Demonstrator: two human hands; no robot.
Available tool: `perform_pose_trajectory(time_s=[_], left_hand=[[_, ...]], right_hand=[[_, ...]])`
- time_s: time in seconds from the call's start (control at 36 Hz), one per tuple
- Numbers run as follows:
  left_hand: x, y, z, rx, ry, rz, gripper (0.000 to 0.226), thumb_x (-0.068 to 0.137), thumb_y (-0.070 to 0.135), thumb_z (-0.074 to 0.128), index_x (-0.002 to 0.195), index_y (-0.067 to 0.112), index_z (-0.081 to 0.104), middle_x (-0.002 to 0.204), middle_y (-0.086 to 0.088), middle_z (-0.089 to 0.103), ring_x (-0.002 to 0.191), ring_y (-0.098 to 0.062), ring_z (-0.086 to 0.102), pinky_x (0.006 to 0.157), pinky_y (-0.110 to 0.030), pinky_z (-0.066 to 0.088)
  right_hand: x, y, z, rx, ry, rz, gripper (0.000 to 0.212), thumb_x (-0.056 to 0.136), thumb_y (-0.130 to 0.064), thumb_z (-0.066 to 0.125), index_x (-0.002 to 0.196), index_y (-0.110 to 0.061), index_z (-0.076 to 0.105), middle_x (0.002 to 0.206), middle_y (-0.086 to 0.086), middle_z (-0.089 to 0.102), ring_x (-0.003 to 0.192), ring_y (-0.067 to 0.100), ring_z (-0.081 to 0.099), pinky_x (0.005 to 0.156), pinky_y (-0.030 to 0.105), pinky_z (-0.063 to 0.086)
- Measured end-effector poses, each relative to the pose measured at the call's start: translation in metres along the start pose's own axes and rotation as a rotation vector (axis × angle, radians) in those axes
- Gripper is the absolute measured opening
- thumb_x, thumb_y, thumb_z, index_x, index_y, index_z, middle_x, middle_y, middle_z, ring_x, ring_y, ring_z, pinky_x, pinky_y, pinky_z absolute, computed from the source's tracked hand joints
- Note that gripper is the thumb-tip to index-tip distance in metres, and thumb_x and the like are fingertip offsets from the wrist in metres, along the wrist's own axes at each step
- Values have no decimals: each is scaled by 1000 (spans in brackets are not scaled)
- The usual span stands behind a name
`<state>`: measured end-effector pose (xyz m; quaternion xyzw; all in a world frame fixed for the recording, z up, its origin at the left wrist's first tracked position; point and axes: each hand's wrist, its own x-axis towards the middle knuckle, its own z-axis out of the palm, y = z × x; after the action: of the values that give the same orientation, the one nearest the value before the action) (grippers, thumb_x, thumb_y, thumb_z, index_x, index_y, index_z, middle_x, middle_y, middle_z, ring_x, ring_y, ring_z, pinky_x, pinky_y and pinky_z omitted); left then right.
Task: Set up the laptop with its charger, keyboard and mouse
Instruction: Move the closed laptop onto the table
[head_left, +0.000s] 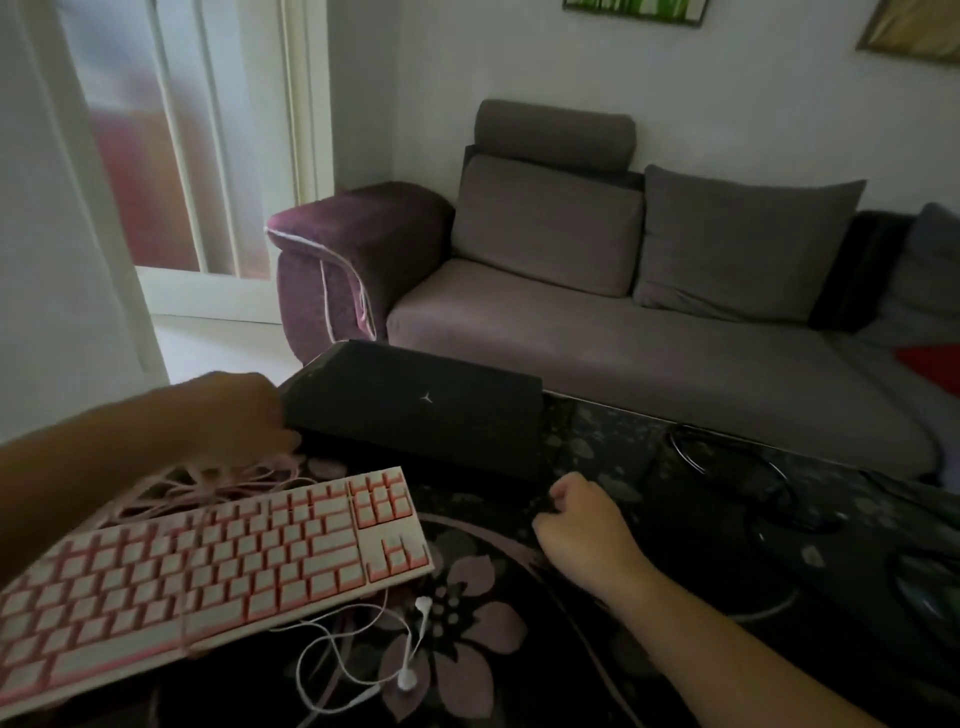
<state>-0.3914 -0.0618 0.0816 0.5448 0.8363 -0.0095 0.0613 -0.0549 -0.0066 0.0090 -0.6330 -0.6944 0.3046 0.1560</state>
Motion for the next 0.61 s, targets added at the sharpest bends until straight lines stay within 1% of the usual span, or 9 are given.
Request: perform_pose_trajectory(time_s=[0.06, 0.11, 0.17, 0.25, 0.36, 0.42, 0.5, 0.56, 0.61], left_hand=[[27, 5, 8, -95, 53, -22, 26, 99, 39, 61, 108, 14, 67, 97, -3, 67, 90, -21, 64, 77, -33, 49], [58, 6, 22, -208, 126, -85, 36, 99, 40, 61, 114, 7, 64, 100, -10, 64, 90, -26, 62, 79, -37, 51], [92, 2, 43, -298, 129, -199, 53, 99, 50, 57, 118, 2, 63, 107, -19, 61, 100, -37, 61, 91, -45, 55], [126, 6, 68, -421, 35, -276, 63, 98, 60, 56, 125, 3, 65, 113, -23, 64, 109, -42, 61, 101, -46, 51], [150, 26, 74, -692, 3, -296, 50, 96, 44, 70, 121, 1, 60, 111, -23, 64, 90, -36, 63, 85, -45, 51], [158, 32, 67, -728, -3, -337, 47, 94, 36, 75, 118, -1, 57, 110, -23, 63, 94, -40, 62, 90, -49, 52], [159, 37, 63, -767, 11, -362, 49, 92, 31, 77, 121, -3, 56, 113, -24, 63, 105, -45, 61, 99, -54, 51], [153, 45, 62, -810, 25, -358, 51, 92, 32, 77, 123, -1, 54, 116, -24, 62, 105, -43, 60, 95, -53, 51], [142, 60, 61, -851, 32, -311, 45, 94, 30, 76, 120, 4, 51, 109, -20, 60, 96, -38, 59, 84, -47, 48]], right_hand=[[29, -2, -1, 69, 17, 34, 26, 94, -14, 60, 119, -16, 57, 113, 2, 63, 92, 15, 64, 57, 24, 42], [57, -7, 0, 128, 34, 77, 28, 93, -14, 58, 121, -10, 58, 121, 7, 60, 94, 22, 65, 60, 27, 47], [83, -11, 3, 174, 53, 135, 40, 96, -21, 58, 133, -8, 57, 136, 10, 50, 109, 28, 61, 80, 37, 56], [118, -21, 16, 206, 59, 211, 52, 100, -35, 58, 145, -10, 51, 150, 14, 40, 128, 35, 50, 102, 46, 48], [152, -36, 27, 316, 72, 321, 66, 99, -46, 62, 154, -15, 43, 158, 13, 36, 137, 39, 43, 114, 52, 39], [163, -41, 30, 386, 81, 340, 66, 97, -44, 63, 153, -15, 44, 155, 14, 36, 135, 40, 42, 113, 54, 39], [175, -32, 32, 511, 85, 329, 68, 79, -36, 68, 142, -16, 53, 145, 14, 49, 121, 41, 52, 105, 54, 47], [167, -25, 21, 586, 75, 331, 64, 84, -26, 68, 144, -12, 50, 143, 12, 50, 118, 37, 53, 99, 47, 47], [157, -12, 4, 620, 96, 335, 54, 97, -15, 64, 146, -7, 44, 137, 10, 49, 118, 34, 51, 93, 41, 44]])
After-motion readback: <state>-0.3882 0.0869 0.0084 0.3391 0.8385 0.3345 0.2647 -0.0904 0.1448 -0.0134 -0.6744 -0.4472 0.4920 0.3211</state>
